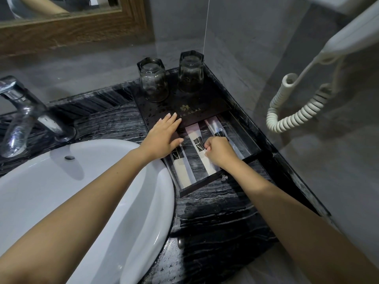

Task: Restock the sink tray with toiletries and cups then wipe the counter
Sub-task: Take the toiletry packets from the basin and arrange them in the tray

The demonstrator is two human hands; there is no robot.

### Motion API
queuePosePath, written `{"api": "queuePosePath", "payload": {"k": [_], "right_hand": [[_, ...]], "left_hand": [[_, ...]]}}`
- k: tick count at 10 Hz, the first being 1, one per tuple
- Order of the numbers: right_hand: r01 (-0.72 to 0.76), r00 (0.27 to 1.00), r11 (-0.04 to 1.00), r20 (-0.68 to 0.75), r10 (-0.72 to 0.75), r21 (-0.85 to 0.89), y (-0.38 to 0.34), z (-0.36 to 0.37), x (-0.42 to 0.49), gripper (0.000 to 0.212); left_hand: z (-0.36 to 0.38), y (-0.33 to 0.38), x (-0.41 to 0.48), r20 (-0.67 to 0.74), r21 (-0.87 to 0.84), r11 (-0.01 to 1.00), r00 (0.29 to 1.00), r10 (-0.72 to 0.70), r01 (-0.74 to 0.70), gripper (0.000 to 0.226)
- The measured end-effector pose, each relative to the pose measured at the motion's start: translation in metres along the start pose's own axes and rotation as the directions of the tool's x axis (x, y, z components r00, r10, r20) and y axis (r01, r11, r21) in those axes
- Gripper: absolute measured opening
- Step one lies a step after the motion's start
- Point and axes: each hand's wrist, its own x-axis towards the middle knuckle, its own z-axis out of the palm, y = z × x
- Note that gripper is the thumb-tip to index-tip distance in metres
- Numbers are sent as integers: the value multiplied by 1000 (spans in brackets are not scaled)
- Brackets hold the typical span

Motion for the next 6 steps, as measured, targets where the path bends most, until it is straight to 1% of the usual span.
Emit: {"api": "queuePosePath", "payload": {"k": [1,2,3,4,6], "right_hand": [[-8,1000,1000,6,8,1,0,0,0,19],[-49,999,996,-5,50,72,0,1,1,10],[-120,992,982,-30,125,143,1,-3,1,10],[-151,988,988,-27,152,44,2,-5,1,19],[-95,992,966,-107,70,-240,-5,-6,-10,26]], "left_hand": [[0,0,0,4,-2,1000,1000,1,-1,66],[-1,-1,0,7,-4,1000,1000,2,-2,65],[-2,-1,0,12,-10,1000,1000,3,-3,65],[-1,-1,1,12,-8,1000,1000,3,-3,66],[0,-2,1,10,10,1000,1000,5,-5,66]]}}
